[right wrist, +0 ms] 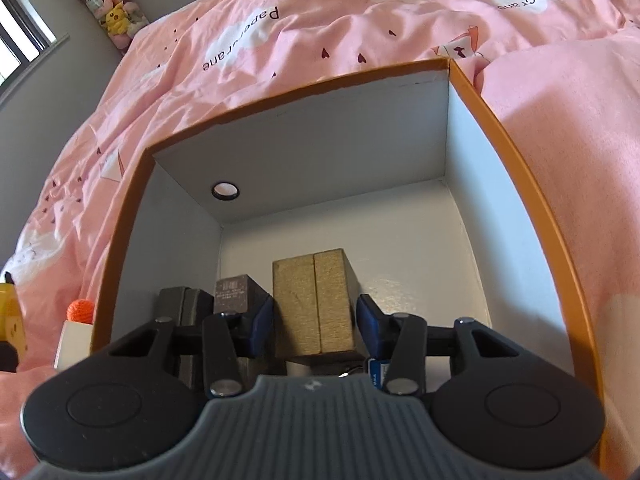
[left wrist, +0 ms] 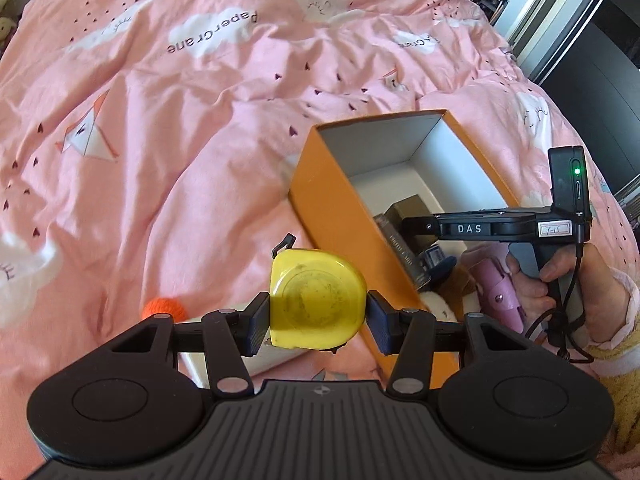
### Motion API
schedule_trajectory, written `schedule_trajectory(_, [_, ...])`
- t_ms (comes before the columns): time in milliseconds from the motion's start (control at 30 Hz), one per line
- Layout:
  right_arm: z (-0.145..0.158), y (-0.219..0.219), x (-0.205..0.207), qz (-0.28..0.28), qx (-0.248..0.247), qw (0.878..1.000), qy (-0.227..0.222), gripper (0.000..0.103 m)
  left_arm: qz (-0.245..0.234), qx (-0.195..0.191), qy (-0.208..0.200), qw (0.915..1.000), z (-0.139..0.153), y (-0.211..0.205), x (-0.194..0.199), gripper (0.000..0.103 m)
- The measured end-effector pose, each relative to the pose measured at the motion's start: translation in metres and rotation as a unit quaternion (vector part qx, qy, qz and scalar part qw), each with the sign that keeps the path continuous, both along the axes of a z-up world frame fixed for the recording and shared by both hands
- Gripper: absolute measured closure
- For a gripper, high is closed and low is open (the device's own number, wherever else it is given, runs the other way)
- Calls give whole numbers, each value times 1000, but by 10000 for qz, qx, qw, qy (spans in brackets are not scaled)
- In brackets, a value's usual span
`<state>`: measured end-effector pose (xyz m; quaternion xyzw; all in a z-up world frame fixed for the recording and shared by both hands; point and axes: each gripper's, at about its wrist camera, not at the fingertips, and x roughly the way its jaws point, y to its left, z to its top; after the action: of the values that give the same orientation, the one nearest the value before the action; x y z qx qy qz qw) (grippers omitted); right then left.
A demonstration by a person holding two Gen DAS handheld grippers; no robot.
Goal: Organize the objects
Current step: 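Open the right tool to release the brown box and withdraw it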
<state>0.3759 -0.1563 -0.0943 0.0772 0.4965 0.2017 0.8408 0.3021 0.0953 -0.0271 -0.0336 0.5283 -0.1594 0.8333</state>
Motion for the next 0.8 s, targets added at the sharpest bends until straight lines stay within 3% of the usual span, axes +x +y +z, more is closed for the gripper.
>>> schedule_trajectory(200, [6, -3, 1, 140, 51, 9999, 59, 74, -116, -23, -67, 9999, 7, -23, 10, 44])
schedule_trajectory(300, [6, -9, 4, 199, 180, 9993, 269, 77, -195, -38, -122, 9997, 9, -33, 14, 45])
schedule_trajectory(433, [10, -13, 8, 210, 74, 9996, 170, 75, -303, -50, -166, 9994, 11, -45, 21, 44])
schedule_trajectory(533, [13, -11, 17, 177, 30, 9998, 90, 64, -335, -5, -221, 9992, 12, -54, 28, 44])
schedule_trajectory(800, [0, 0, 33, 306, 281, 9989, 212, 64, -395, 44, -247, 9989, 6, -78, 51, 44])
